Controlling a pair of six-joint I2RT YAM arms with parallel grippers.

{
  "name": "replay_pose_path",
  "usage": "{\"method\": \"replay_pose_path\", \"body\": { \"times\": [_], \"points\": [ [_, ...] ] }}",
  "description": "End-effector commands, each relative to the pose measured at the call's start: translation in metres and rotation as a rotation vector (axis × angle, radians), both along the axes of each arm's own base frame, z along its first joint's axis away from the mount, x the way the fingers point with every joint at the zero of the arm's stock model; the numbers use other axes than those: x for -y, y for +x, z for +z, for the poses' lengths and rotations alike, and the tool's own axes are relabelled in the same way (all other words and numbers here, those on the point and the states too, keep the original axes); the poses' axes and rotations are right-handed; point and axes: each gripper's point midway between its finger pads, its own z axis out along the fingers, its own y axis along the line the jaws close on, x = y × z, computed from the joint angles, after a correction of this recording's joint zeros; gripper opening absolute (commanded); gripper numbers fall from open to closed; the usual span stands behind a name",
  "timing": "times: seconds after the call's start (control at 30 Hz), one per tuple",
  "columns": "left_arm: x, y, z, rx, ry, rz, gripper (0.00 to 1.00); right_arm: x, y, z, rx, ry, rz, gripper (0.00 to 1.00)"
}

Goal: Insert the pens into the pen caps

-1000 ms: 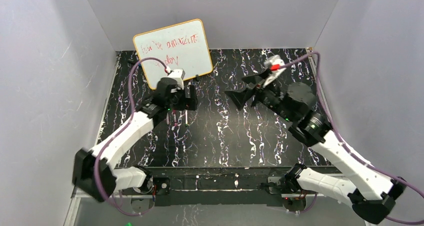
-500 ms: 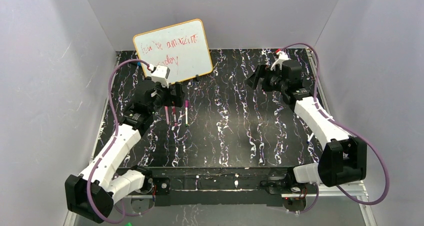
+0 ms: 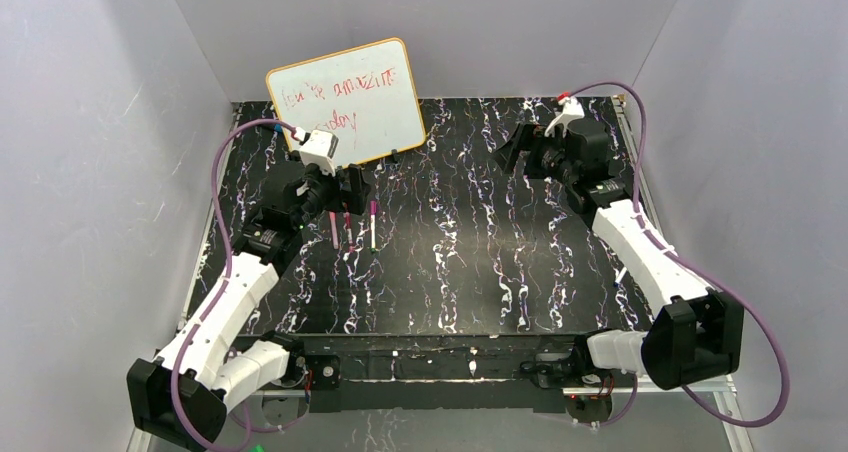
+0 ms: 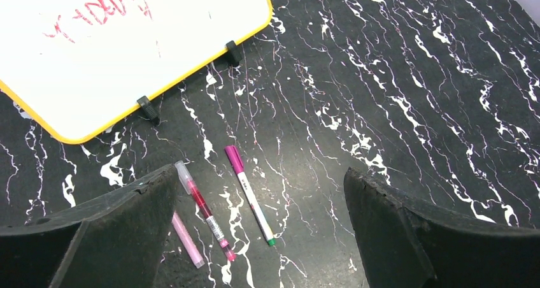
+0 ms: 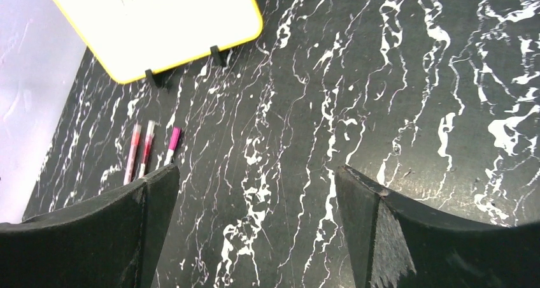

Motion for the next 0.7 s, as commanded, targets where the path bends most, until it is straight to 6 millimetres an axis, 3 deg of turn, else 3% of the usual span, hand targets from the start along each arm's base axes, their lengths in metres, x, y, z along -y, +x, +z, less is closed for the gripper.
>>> {"method": "replay_pose_path", "body": {
  "times": [0.0, 0.43, 0.67],
  "points": [
    [0.001, -0.003, 0.009, 0.035, -0.009, -0.021, 0.98, 0.013, 0.005, 0.04, 0.091, 0.051, -0.109, 0.99],
    [0.0, -0.005, 0.012, 0.053, -0.016, -0.019, 0.98, 0.032, 0.004, 0.054, 0.152, 0.05, -0.215, 0.99],
    [-0.012, -0.01, 0.033, 0.167, -0.036, 0.038, 0.98, 0.032, 0.002, 0.059, 0.192, 0.067, -0.213, 0.99]
  ]
}}
